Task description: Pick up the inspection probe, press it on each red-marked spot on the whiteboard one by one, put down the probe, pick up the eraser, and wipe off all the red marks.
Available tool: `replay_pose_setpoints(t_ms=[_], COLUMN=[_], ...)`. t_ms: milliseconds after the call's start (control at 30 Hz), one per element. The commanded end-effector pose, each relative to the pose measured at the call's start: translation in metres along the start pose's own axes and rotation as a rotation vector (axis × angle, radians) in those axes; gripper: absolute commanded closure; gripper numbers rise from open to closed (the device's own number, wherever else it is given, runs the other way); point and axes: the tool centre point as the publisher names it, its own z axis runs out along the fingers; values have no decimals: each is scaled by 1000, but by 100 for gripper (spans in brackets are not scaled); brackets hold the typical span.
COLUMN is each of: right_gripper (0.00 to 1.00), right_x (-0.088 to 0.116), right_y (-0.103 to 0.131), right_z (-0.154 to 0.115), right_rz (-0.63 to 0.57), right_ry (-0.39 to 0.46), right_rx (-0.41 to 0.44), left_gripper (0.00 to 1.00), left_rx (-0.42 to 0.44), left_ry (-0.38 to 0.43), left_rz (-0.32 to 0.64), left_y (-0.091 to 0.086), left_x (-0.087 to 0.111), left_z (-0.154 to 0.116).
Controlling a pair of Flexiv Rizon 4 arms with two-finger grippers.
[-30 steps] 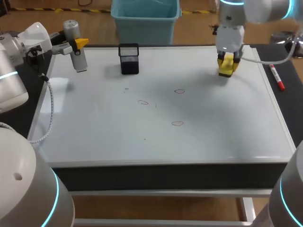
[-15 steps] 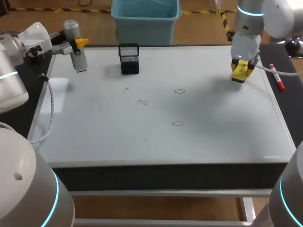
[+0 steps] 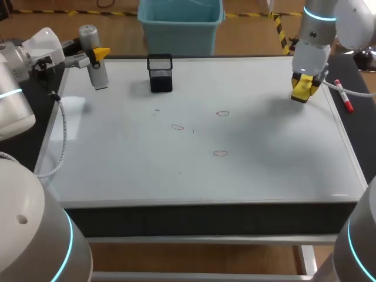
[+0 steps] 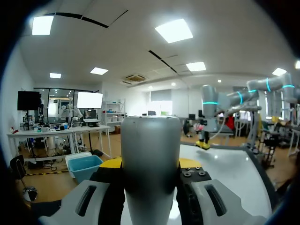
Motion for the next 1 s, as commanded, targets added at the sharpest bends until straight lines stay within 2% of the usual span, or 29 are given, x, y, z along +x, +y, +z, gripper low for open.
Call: replay_pose_setpoints(t_ms=[33,333,367,467,600,867,1000], right_gripper=[100,100,100,100,100,100,100], right_x=[0,0,0,0,0,0,0], right_y=[-1,-1,-1,-1,-1,-1,-1], right_z=[-1,-1,-1,-1,-1,-1,-1], right_rz=[-2,-2,-2,-2,-2,-2,-2], right_ry=[3,3,3,3,3,3,3], right_rx=[0,0,0,0,0,0,0], left_gripper=[100,100,100,100,100,100,100], left_rx=[3,3,3,-7,41,65,78], left_ry=[-1,-1,7,46,90,230,333], left_rz=[2,2,6,24,36,60,65], left_y=[0,0,1,8,9,12,15], left_x=[0,0,5,26,63,143,189], left_z=[1,1,3,12,22,57,78])
